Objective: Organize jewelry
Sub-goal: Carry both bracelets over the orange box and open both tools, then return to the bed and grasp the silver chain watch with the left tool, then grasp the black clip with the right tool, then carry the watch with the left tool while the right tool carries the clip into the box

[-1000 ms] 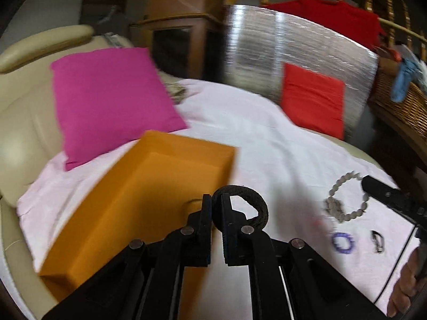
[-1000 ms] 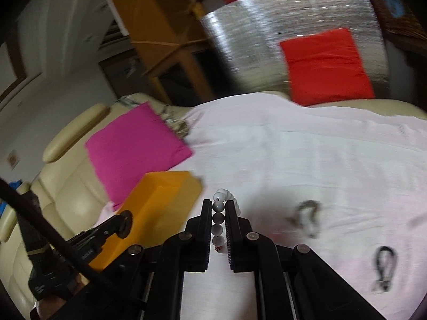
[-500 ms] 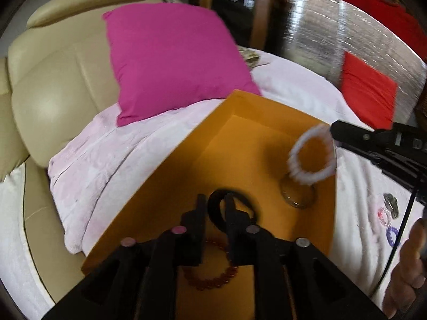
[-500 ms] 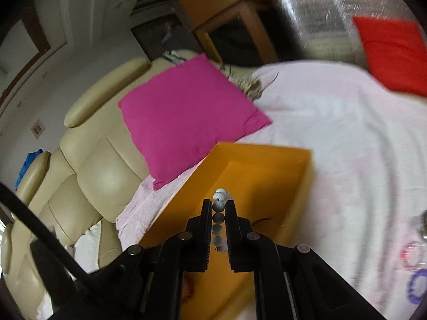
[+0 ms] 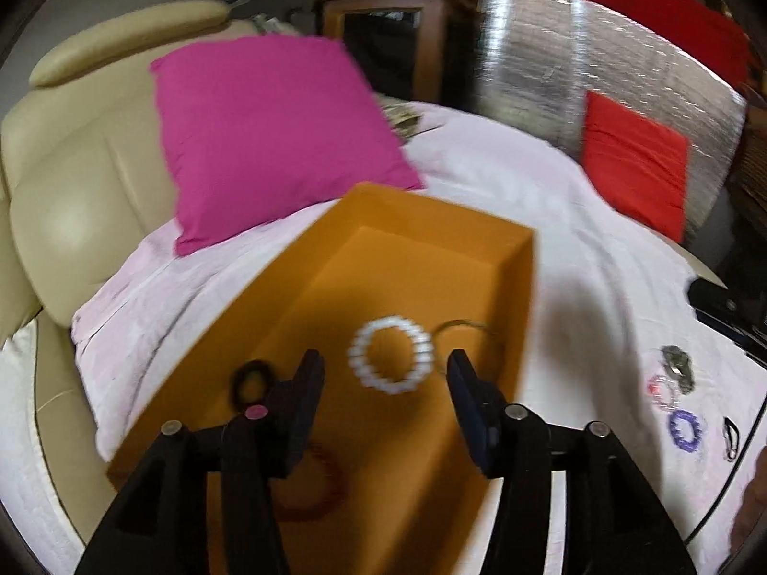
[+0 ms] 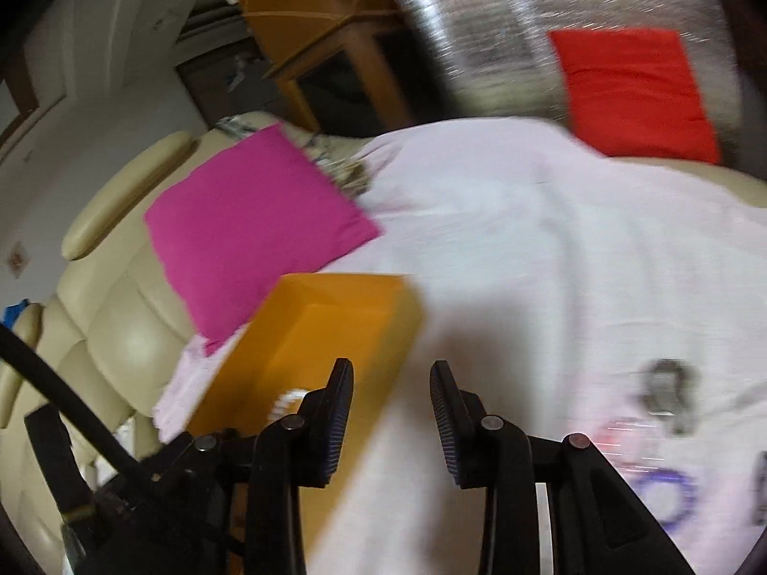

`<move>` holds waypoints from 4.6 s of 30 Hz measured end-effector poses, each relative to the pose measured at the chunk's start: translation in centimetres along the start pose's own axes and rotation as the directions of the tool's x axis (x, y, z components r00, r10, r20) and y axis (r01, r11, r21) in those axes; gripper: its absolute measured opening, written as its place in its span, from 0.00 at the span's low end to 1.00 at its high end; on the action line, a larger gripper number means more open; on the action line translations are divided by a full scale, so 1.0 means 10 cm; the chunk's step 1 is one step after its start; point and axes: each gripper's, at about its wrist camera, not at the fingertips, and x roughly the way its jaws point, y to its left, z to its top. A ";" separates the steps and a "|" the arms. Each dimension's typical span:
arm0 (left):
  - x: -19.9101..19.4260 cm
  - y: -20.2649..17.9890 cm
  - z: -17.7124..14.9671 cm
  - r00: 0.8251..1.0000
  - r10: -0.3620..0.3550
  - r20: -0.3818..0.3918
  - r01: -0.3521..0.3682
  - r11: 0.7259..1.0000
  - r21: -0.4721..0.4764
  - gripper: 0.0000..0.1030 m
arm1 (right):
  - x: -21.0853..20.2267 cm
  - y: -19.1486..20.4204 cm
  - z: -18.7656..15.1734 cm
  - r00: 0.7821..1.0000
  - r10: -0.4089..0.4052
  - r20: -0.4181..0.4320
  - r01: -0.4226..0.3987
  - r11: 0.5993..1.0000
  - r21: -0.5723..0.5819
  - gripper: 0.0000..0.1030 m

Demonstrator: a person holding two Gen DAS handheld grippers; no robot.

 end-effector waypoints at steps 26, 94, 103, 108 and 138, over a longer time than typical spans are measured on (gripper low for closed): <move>0.26 -2.05 -0.33 0.983 -0.145 -0.113 0.173 0.937 0.304 0.61 | -1.29 -2.52 -0.70 0.980 -0.183 -0.077 0.198 0.919 0.341 0.51; -0.26 -1.73 0.00 0.917 -0.398 0.035 0.380 0.896 0.230 0.18 | -0.97 -1.68 -0.59 0.996 -0.062 0.069 0.045 0.973 0.225 0.06; -0.36 -1.06 0.13 0.930 -0.355 0.092 0.339 0.929 0.148 0.18 | -0.77 -1.02 -0.59 0.996 0.018 0.084 -0.029 0.990 0.140 0.06; -0.32 -0.54 0.20 0.956 -0.272 0.113 0.266 0.962 0.068 0.18 | -0.54 -0.48 -0.53 0.996 0.062 0.057 -0.065 0.997 0.042 0.06; -0.40 0.32 -0.05 0.993 -0.009 0.114 0.008 1.000 0.007 0.18 | -0.35 0.61 -0.87 0.980 0.193 -0.038 -0.195 0.978 -0.078 0.06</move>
